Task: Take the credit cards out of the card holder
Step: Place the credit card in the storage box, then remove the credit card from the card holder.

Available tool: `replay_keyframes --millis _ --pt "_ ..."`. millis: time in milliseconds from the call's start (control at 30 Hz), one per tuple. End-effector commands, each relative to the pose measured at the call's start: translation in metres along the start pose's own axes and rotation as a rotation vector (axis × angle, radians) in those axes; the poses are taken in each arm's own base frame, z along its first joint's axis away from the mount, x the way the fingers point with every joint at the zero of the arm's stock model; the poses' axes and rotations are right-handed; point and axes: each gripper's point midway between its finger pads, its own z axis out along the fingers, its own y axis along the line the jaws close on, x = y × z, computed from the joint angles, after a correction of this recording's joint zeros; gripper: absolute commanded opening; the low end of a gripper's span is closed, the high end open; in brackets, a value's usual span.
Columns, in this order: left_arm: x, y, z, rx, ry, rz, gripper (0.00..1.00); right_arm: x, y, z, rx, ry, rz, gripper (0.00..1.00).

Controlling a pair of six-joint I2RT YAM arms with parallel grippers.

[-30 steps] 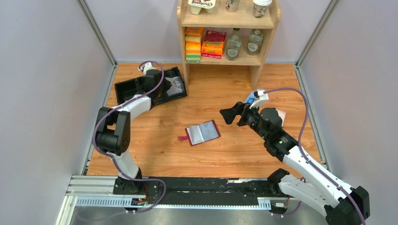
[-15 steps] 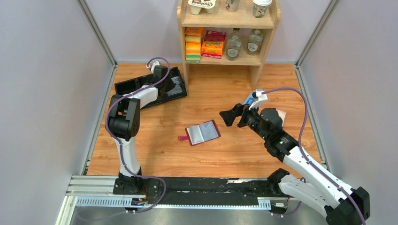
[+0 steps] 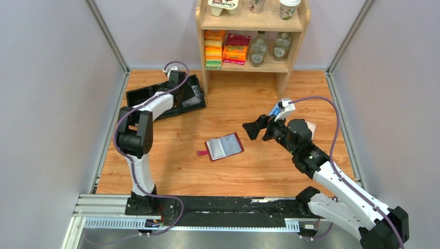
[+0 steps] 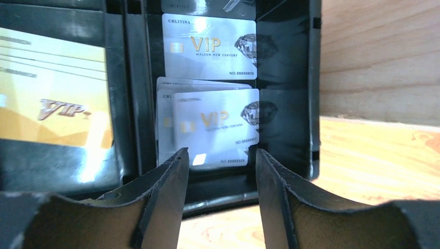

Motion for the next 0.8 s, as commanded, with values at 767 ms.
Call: replay_keyframes --millis 767 --pt "0.150 -0.080 -0.229 0.381 0.126 0.269 0.56 0.071 -0.017 0.044 0.115 0.466 0.039 0.83"
